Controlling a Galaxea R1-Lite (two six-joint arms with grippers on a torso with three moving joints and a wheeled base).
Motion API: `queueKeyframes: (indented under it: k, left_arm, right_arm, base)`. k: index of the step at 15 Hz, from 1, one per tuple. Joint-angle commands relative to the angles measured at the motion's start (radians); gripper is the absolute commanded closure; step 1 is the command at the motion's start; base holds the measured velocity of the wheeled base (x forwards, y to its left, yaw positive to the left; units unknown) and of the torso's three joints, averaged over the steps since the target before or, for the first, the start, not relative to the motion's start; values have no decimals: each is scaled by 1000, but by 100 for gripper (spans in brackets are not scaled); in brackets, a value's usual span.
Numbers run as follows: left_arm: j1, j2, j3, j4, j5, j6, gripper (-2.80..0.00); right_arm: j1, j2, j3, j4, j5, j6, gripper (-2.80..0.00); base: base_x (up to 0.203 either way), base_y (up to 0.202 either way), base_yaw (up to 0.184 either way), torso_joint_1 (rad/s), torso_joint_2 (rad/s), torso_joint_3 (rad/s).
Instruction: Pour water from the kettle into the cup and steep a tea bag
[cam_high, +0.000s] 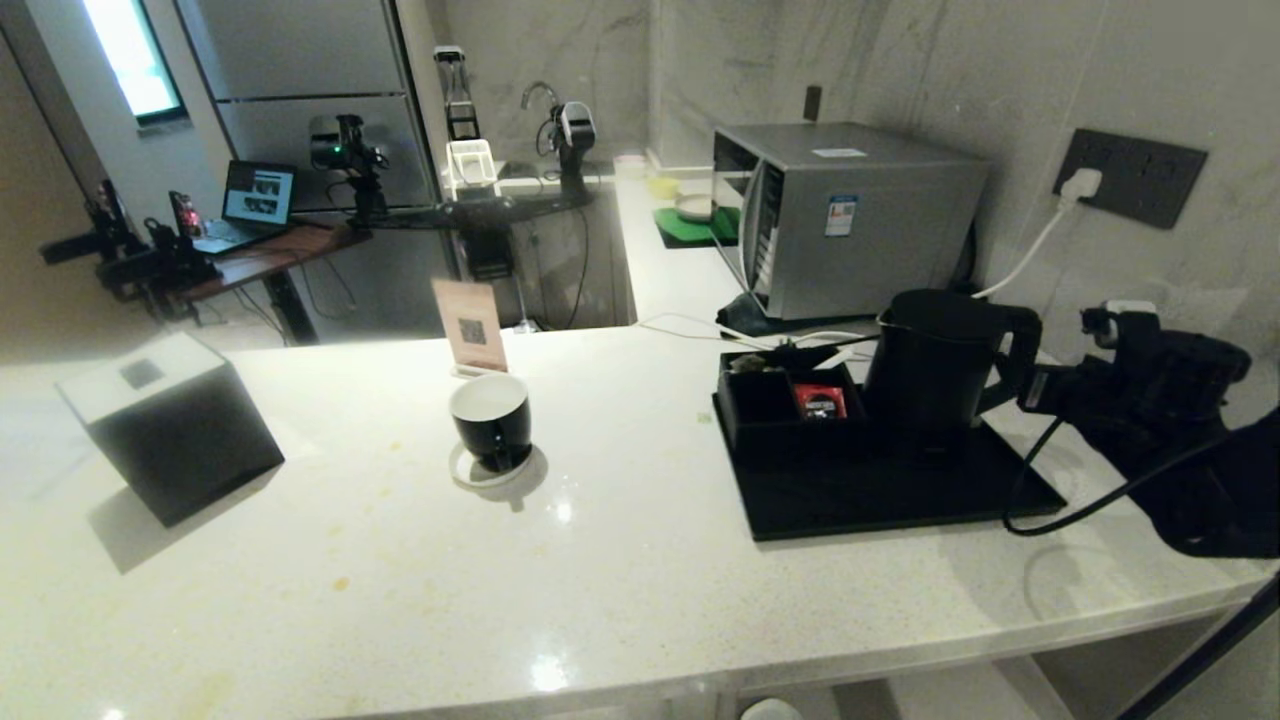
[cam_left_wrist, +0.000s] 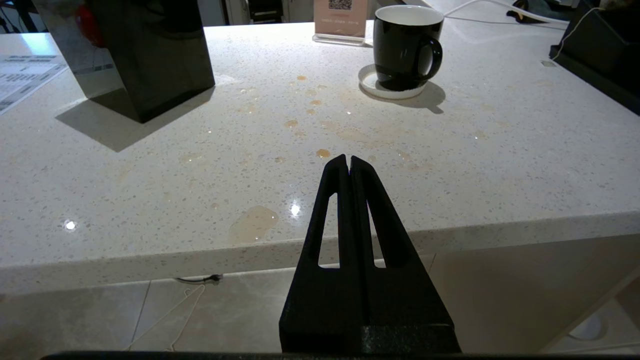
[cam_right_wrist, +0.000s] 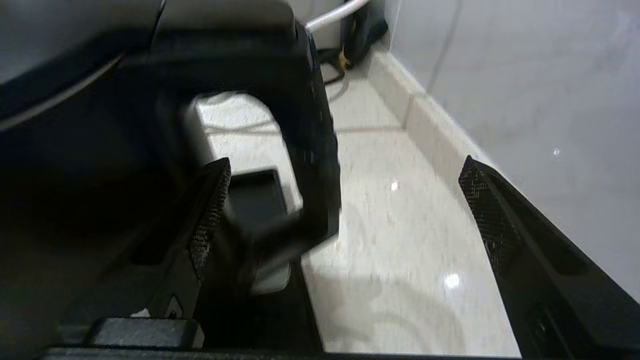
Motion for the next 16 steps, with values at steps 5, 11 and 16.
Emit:
queueKeyframes:
  k: [5, 11, 16]
  left_arm:
    - [0, 1, 0, 0, 0, -1, 0]
    - [0, 1, 0, 0, 0, -1, 0]
    - [0, 1, 0, 0, 0, -1, 0]
  right_arm:
    - [-16, 87, -108, -3, -1, -26, -280]
    - [-29, 125, -180, -3, -1, -18, -280]
    - [-28, 149, -228, -3, 2, -15, -280]
  base:
    - [0, 0, 0, 0, 0, 0]
    - [0, 0, 0, 0, 0, 0]
    - [0, 0, 0, 0, 0, 0]
